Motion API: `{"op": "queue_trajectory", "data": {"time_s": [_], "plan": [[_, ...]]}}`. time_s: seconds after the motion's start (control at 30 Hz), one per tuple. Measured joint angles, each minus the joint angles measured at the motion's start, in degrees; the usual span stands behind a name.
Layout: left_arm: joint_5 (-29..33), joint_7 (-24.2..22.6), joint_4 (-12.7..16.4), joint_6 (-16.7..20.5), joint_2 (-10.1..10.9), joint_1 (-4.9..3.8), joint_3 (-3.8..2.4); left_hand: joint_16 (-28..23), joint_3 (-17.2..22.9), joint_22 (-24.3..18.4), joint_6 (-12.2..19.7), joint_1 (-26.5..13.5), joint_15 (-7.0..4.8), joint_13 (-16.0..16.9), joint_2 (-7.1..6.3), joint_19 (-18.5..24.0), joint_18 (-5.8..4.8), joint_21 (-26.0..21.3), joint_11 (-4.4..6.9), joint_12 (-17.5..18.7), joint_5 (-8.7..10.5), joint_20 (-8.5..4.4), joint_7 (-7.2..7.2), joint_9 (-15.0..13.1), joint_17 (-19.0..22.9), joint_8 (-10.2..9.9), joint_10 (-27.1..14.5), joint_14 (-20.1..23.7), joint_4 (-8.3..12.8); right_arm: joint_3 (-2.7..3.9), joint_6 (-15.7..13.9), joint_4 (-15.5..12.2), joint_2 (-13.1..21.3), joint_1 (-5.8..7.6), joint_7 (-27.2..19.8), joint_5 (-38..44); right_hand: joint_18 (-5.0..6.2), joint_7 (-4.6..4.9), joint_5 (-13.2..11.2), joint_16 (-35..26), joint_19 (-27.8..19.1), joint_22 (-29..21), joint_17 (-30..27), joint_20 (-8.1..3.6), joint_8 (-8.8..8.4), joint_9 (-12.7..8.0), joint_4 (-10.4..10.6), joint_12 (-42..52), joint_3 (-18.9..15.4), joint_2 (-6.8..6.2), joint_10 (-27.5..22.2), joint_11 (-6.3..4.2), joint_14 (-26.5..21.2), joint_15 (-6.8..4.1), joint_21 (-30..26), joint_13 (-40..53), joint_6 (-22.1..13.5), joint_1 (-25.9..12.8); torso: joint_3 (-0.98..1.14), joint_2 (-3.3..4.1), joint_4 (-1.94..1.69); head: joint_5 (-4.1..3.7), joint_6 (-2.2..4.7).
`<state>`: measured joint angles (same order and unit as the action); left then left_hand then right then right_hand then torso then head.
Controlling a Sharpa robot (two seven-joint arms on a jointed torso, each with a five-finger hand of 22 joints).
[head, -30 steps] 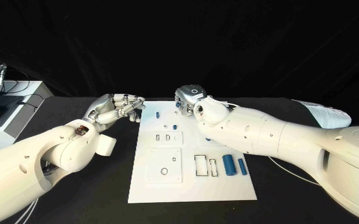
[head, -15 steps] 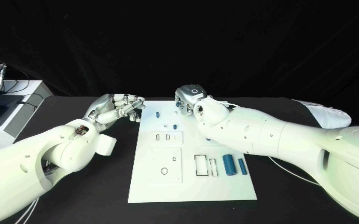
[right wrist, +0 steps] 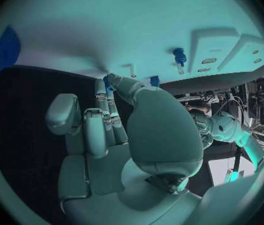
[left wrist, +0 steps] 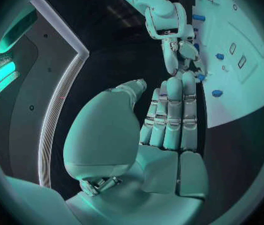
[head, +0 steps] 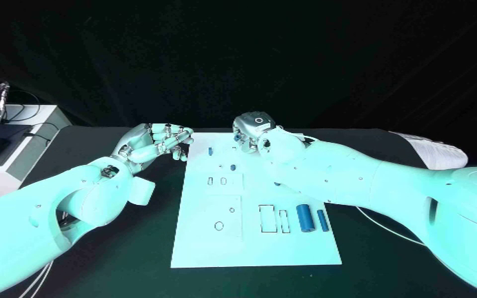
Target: Assemble the parts on the task board
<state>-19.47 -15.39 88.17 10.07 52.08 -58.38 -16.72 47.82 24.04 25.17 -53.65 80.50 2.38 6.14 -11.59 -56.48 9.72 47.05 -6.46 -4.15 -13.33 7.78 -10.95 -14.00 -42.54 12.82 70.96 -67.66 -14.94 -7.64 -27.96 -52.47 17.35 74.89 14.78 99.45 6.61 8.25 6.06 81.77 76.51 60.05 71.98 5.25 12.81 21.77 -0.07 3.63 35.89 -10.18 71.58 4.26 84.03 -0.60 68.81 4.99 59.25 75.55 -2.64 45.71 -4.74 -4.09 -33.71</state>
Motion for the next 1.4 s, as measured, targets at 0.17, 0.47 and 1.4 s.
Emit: {"op": "queue_trajectory", "data": {"time_s": [0.17, 0.47, 1.4], "plan": [[0.00, 0.01, -0.08, -0.02, -0.03, 0.00, 0.00, 0.00, 0.00, 0.00, 0.00, -0.06, 0.00, 0.00, 0.06, 0.00, 0.00, 0.00, 0.00, 0.00, 0.00, 0.00, 0.00, 0.00, 0.00, 0.00, 0.00, 0.00, 0.00, 0.02, 0.05, 0.00, -0.01, 0.01, -0.19, -0.28, 0.00, -0.05, 0.00, 0.00, 0.00, -0.07, -0.01, 0.00, -0.10, 2.02, 0.00, -0.10, 0.00, -0.20, -0.29, 0.03, 0.00, 0.00, 0.00, -0.28, -0.34, -0.20, 0.01, 0.00, 0.03, 0.00, -0.01], [-0.01, 0.04, -0.21, -0.03, -0.13, 0.00, 0.00, 0.00, 0.00, -0.01, 0.00, -0.06, -0.19, 0.00, 0.06, 0.00, 0.00, 0.00, 0.00, 0.00, 0.00, 0.00, 0.00, 0.00, 0.01, 0.00, 0.00, 0.19, 0.00, 0.00, 0.05, -0.01, -0.13, -0.04, -0.50, -0.96, 0.00, 0.84, -0.22, -0.44, -1.76, -3.51, -1.82, 1.33, -3.04, 2.14, 1.54, -0.10, -0.71, -2.92, -6.10, 1.41, 0.01, 1.24, -3.44, -1.37, -4.52, -1.60, 0.02, 0.02, 0.03, 0.00, -0.05], [-0.02, -0.02, -1.39, -0.03, 0.37, 0.02, 0.00, 0.00, 0.00, 0.29, 0.62, -0.05, 0.19, 0.04, 0.06, 0.20, 0.00, 0.22, -0.19, 0.00, 0.00, 0.22, -0.21, -0.05, 0.02, -0.41, -0.62, 0.62, 0.00, 0.52, -4.07, -12.05, 11.59, 0.93, -2.05, -5.83, 0.02, 1.37, 1.83, 0.90, 0.25, -1.63, -0.31, 0.79, -5.29, -0.18, 5.05, 4.38, -5.98, -3.19, 0.17, 0.76, -0.09, 1.06, -3.81, 1.97, -5.60, 2.12, 0.51, -0.31, 0.79, 0.52, 0.50]]}}
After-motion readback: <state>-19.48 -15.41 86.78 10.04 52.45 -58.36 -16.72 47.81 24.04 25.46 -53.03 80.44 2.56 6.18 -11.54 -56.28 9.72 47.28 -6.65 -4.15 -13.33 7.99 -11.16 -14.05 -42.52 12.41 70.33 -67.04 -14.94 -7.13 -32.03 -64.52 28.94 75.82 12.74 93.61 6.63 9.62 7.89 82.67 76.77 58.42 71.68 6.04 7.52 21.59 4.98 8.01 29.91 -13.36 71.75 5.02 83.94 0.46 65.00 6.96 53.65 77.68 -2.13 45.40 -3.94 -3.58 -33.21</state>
